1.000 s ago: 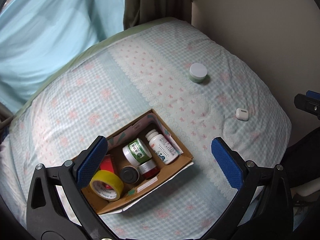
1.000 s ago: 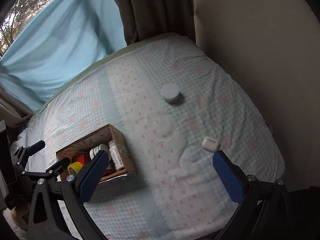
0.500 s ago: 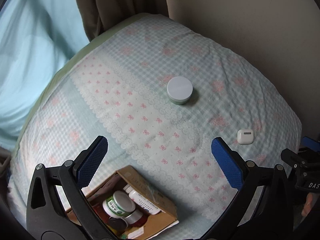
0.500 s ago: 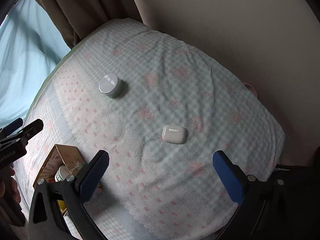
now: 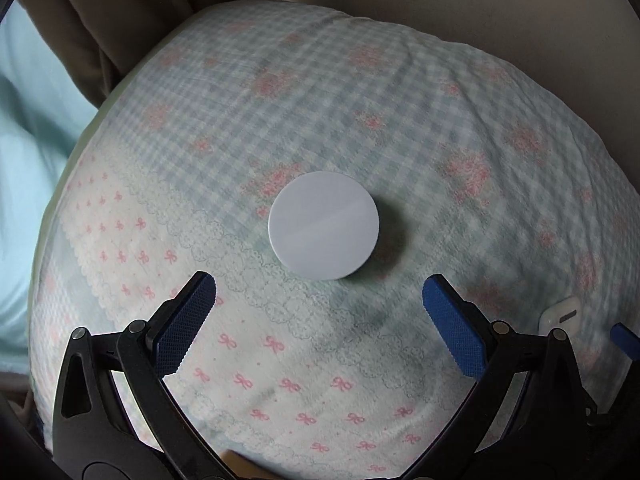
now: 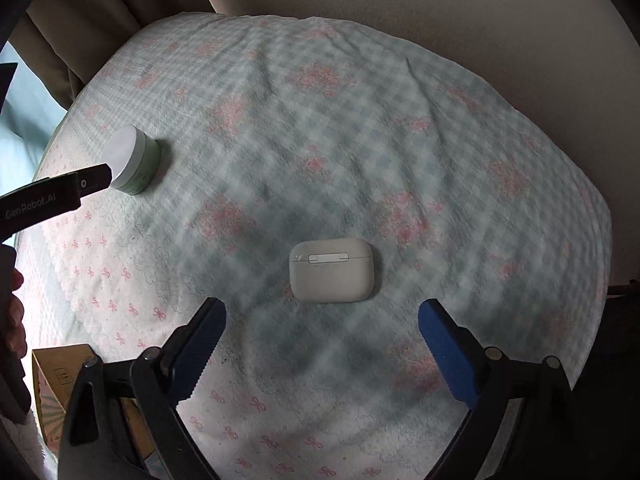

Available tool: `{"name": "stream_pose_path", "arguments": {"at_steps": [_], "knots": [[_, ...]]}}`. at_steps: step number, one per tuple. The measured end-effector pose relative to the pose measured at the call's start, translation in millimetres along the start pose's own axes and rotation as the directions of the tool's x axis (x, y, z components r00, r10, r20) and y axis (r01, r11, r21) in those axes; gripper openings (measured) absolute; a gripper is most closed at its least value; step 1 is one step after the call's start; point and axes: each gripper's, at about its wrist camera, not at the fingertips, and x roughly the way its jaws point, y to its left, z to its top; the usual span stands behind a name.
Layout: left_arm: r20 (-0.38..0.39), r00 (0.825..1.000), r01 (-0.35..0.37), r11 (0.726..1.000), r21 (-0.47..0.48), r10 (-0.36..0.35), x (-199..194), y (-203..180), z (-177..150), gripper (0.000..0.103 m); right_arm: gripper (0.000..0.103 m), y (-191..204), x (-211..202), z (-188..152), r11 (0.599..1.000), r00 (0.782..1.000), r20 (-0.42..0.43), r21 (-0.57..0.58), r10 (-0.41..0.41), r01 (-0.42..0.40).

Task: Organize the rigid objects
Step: 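Grasp the green-labelled jar with the left tool while the right tool grasps the white earbud case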

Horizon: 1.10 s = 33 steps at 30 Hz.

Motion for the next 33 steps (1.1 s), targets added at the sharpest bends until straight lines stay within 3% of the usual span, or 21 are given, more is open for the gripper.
{"name": "stream_pose_path", "arguments": {"at_steps": [4,12,14,17,19,20,33], "knots": [[0.006,1.0,0.0,1.0,0.007,0.0,28.3,-0.7,6.7,0.103,0.084,6.8,22.0,1.0,0.999,0.999,0.011,-0.02,-0.036,0.036],[-0.007,1.0,0.016,0.999,0.033,-0.016,62.1,-6.2,14.2,0.095,0.082,2.2,60.8,1.0,0.997,0.997,-0.026,0.044,-0.069,0.071],[-0.005,1.0,0.027,0.999,0.033,-0.027,64.3,-7.0,16.2,0.093,0.074,2.6,61.7,0.4,0.996,0.996,-0.019,0.025,-0.087,0.087],[-0.017,0.997,0.076,0.997,0.011,-0.075,66.4,-5.7,20.1,0.082,0.063,5.2,63.3,2.3,0.995,0.995,-0.011,0.013,-0.095,0.095],[-0.017,0.997,0.068,0.998,-0.003,-0.069,66.5,-4.8,20.8,0.077,0.057,8.3,62.9,8.5,0.995,0.995,-0.016,0.019,-0.096,0.096],[-0.016,0.998,0.059,0.998,-0.008,-0.059,67.4,-4.0,23.1,0.069,0.057,7.0,61.1,7.9,0.995,0.995,-0.017,0.019,-0.096,0.096],[-0.034,0.999,0.034,0.999,-0.042,-0.035,47.4,-2.6,22.7,0.069,0.056,-2.5,54.2,9.6,0.999,0.998,-0.029,0.015,-0.05,0.05]]}}
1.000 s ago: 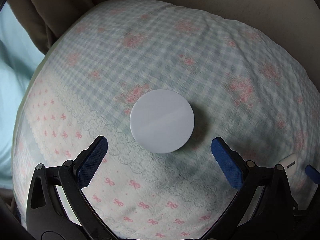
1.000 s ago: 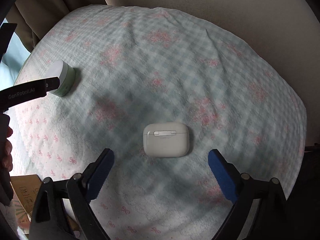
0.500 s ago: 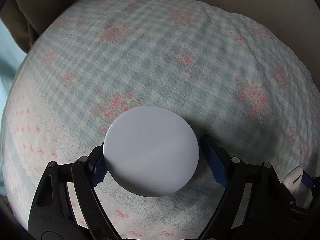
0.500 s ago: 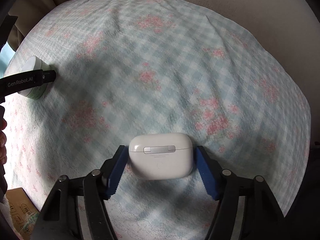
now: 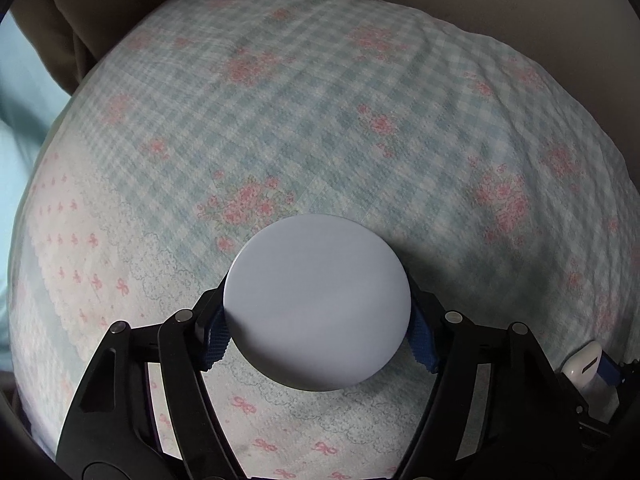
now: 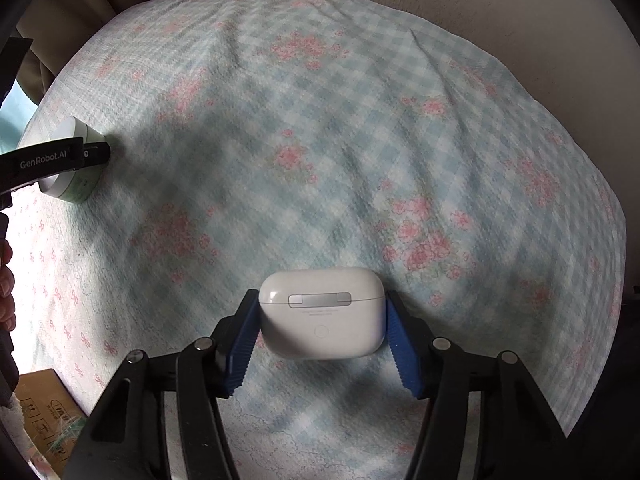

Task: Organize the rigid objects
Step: 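Grasp the green-labelled jar with the left tool while the right tool grasps the white earbud case, then carry the green jar and earbud case into the cardboard box and release both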

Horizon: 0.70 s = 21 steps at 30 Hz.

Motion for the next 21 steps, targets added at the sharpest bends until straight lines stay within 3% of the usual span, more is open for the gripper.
{"name": "stream_pose_path", "arguments": {"at_steps": [8,16,21], "knots": [[0.042,0.999,-0.001,1.0,-0.019,0.002,-60.8,-2.5,-6.3,0.069,0.056,-9.0,-44.0,13.3,0.999,0.997,0.049,-0.006,0.054,-0.053],[0.129,0.992,0.011,0.993,-0.118,0.005,-165.9,6.5,-33.3,0.069,0.056,-17.9,-127.1,22.5,0.991,0.982,0.153,-0.087,0.112,-0.1],[0.2,0.98,0.036,0.98,-0.197,0.004,-244.3,20.4,-71.7,0.069,0.056,-5.7,-186.5,15.0,0.974,0.963,0.201,-0.175,0.179,-0.144]]}}
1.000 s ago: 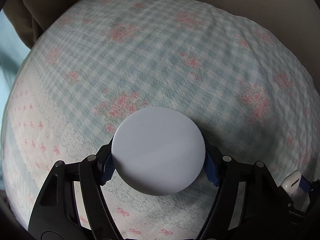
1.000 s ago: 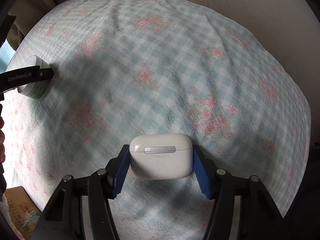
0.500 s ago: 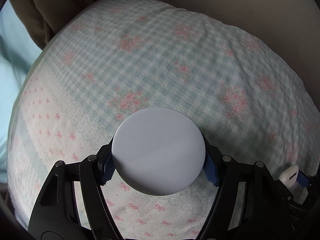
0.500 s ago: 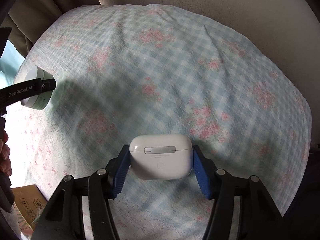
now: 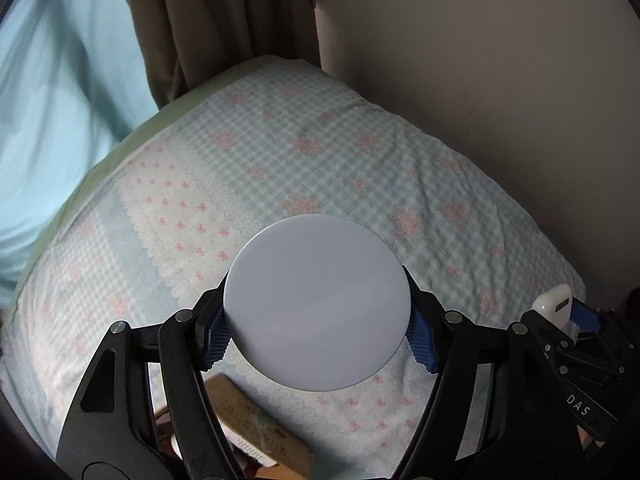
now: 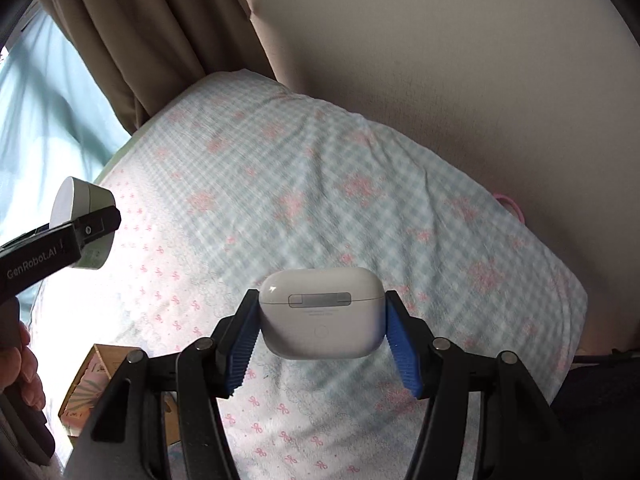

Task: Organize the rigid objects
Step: 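Carry the green jar and earbud case into the cardboard box and release both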

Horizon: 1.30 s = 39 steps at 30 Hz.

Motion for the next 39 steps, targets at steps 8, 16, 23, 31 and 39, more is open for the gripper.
{"name": "stream_pose_path", "arguments": {"at_steps": [8,16,23,31,39], "knots": [[0.104,0.992,-0.056,0.992,-0.111,0.067,-121.0,52.2,-62.0,0.069,0.056,63.8,-75.1,-3.3,0.98,0.994,0.049,-0.179,0.098,-0.087],[0.118,0.983,-0.102,0.954,-0.281,0.139,-193.2,125.1,-146.9,0.069,0.056,142.2,-125.5,-39.9,0.925,0.977,0.04,-0.333,0.207,-0.183],[0.081,0.974,-0.162,0.905,-0.393,0.21,-218.8,177.5,-219.5,0.069,0.056,210.1,-137.8,-85.2,0.857,0.959,-0.027,-0.442,0.283,-0.265],[0.013,0.972,-0.196,0.844,-0.499,0.233,-212.8,220.1,-283.7,0.069,0.056,263.3,-117.3,-128.4,0.791,0.942,-0.141,-0.513,0.305,-0.333],[-0.057,0.979,-0.193,0.8,-0.569,0.195,-153.9,242.6,-316.6,0.069,0.056,298.4,-60.2,-159.1,0.722,0.934,-0.245,-0.593,0.261,-0.357]]}}
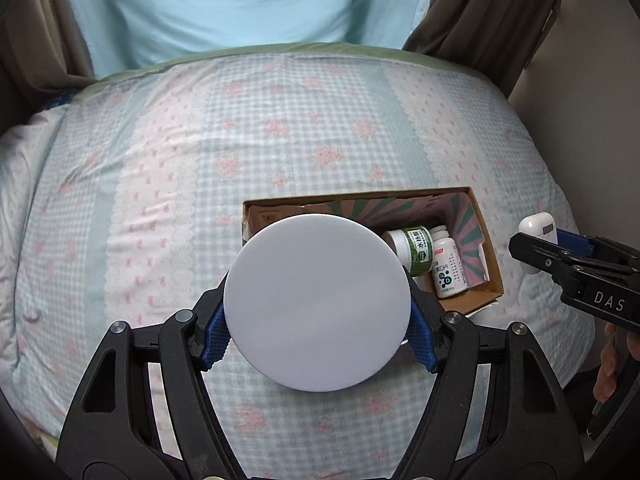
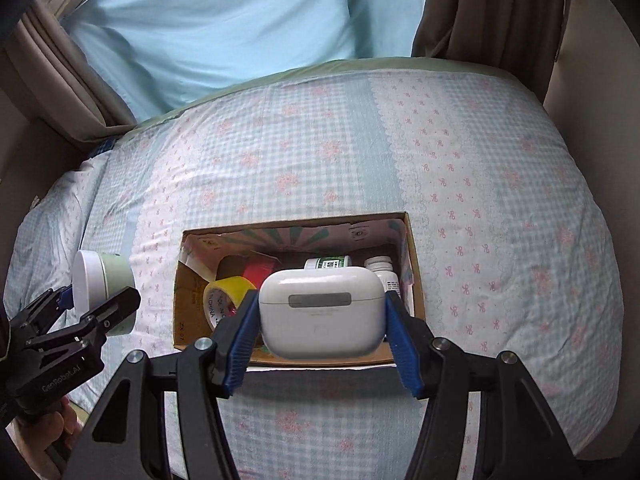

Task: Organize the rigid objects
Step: 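Carry the green jar and earbud case into the cardboard box and release both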

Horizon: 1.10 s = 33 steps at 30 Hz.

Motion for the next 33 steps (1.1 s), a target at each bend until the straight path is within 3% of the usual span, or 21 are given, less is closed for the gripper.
{"name": "stream_pose_path", "arguments": {"at_steps": [9,16,30,31,33], "knots": [[-0.069,0.997,0.032,0.999,-0.032,-0.034,78.4,-9.9,15.0,0.069,0.056,-0.7,76.0,-5.0,0.997,0.995,-0.099,-0.083,-0.008,0.0],[-0.083,0.996,0.033,0.996,0.084,-0.026,107.2,-39.6,41.2,0.069,0.056,-8.3,96.6,-0.5,0.994,0.993,-0.11,-0.106,-0.031,0.019],[-0.194,0.981,0.047,0.976,0.211,-0.005,168.9,-70.1,32.5,0.069,0.056,-26.7,137.1,-28.9,0.989,0.99,-0.144,-0.149,-0.015,-0.007],[-0.203,0.979,0.048,0.976,0.212,-0.004,169.8,-70.6,32.4,0.071,0.056,-27.2,137.4,-30.4,0.988,0.991,-0.133,-0.152,-0.021,0.001],[-0.182,0.983,0.051,0.975,0.214,-0.011,161.7,-70.7,34.8,0.1,0.06,-27.5,138.2,-32.6,0.988,0.992,-0.121,-0.154,-0.035,0.016]]}}
